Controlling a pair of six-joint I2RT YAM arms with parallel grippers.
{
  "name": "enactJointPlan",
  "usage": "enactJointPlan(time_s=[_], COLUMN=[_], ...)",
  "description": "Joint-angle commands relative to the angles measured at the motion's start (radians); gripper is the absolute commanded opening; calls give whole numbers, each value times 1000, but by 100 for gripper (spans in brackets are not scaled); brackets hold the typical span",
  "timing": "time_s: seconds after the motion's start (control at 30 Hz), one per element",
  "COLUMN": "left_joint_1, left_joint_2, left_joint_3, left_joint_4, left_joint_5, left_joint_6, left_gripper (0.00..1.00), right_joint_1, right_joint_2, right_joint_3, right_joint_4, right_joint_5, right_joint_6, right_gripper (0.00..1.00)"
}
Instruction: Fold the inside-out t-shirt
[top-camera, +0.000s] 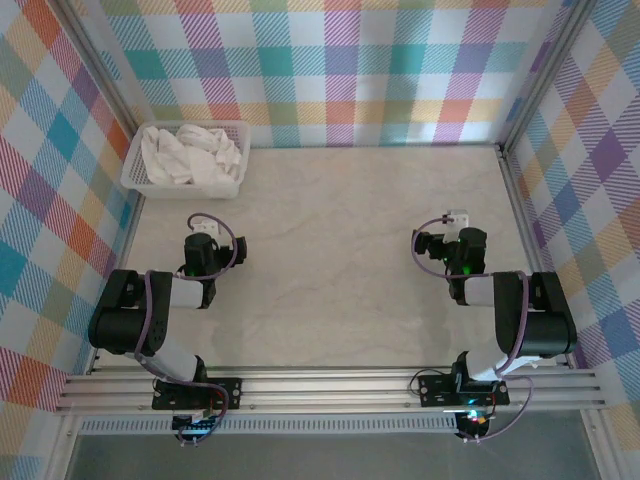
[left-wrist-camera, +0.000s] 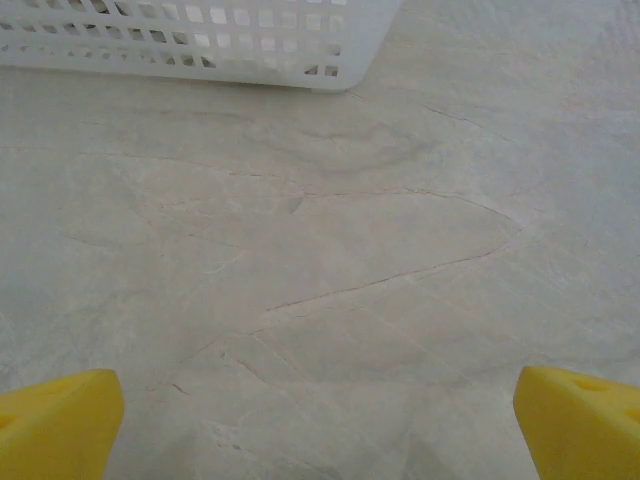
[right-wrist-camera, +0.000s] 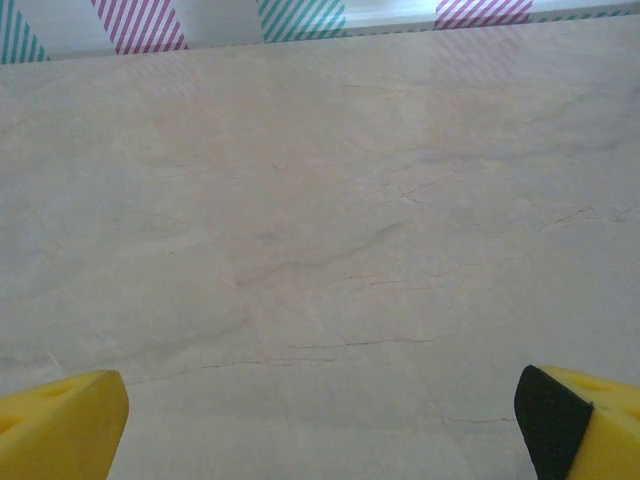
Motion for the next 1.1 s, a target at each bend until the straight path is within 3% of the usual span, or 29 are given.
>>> enactJointPlan(time_s=[0.0,0.57,0.7,0.8,0.9,0.93,1.07], left_joint_1=[-4,-4,-2,-4,-32,-50,-59], left_joint_2=[-11,-11,-11,-14,-101,-176,-385], left_joint_3=[13,15,14,10,29,58,213], left_joint_4=[33,33,34,38,-55,-182,-564], left_joint_5=[10,9,9,10,-13,-48,-126], left_joint_6=[9,8,9,10,33,25,-136], left_gripper=[100,100,100,100,100,100,100], right_joint_1=[-4,-7,-5,-4,-3,-2,6], right_joint_2=[5,5,-20,-137,-334,-399,-486], right_joint_3=[12,12,21,81,181,223,369], right_joint_4=[9,10,-26,-249,-612,-727,-991], right_joint_5=[-16,-18,39,95,257,246,6], right_joint_6=[-10,-10,14,44,285,359,465], right_gripper=[100,100,100,100,100,100,100])
